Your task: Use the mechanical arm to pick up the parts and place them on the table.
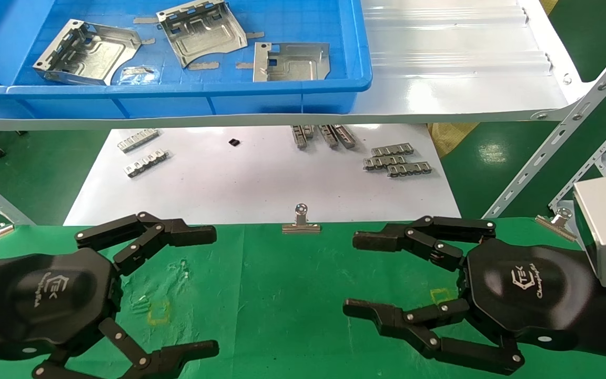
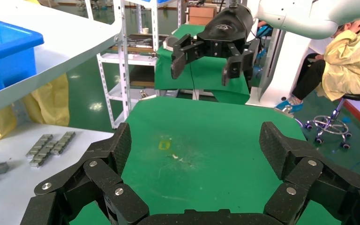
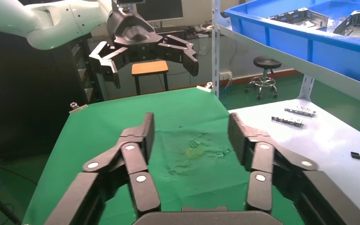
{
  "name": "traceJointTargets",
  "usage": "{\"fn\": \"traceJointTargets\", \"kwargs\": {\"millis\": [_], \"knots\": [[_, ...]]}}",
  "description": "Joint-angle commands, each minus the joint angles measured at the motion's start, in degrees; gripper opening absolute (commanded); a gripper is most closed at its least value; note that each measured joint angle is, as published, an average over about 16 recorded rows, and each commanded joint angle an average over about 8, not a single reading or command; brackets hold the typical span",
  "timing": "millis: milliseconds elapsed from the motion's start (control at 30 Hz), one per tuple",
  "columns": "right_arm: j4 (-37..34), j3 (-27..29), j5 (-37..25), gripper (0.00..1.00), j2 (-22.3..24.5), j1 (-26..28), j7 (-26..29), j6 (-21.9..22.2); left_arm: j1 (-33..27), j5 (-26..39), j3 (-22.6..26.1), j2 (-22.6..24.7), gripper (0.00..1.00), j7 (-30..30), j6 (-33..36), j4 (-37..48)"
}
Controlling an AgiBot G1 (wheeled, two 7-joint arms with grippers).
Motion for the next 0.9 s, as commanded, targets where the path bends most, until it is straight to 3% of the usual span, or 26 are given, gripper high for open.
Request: {"fn": "traceJointTargets", "kwargs": {"millis": [33, 900], "knots": [[0.0, 0.0, 0.0, 0.0, 0.0, 0.0, 0.0, 0.0, 0.0, 0.0, 0.0, 0.0, 1.0, 0.0, 0.0, 0.0], [0.0, 0.0, 0.0, 0.0, 0.0, 0.0, 0.0, 0.0, 0.0, 0.0, 0.0, 0.0, 1.0, 0.0, 0.0, 0.0]]}}
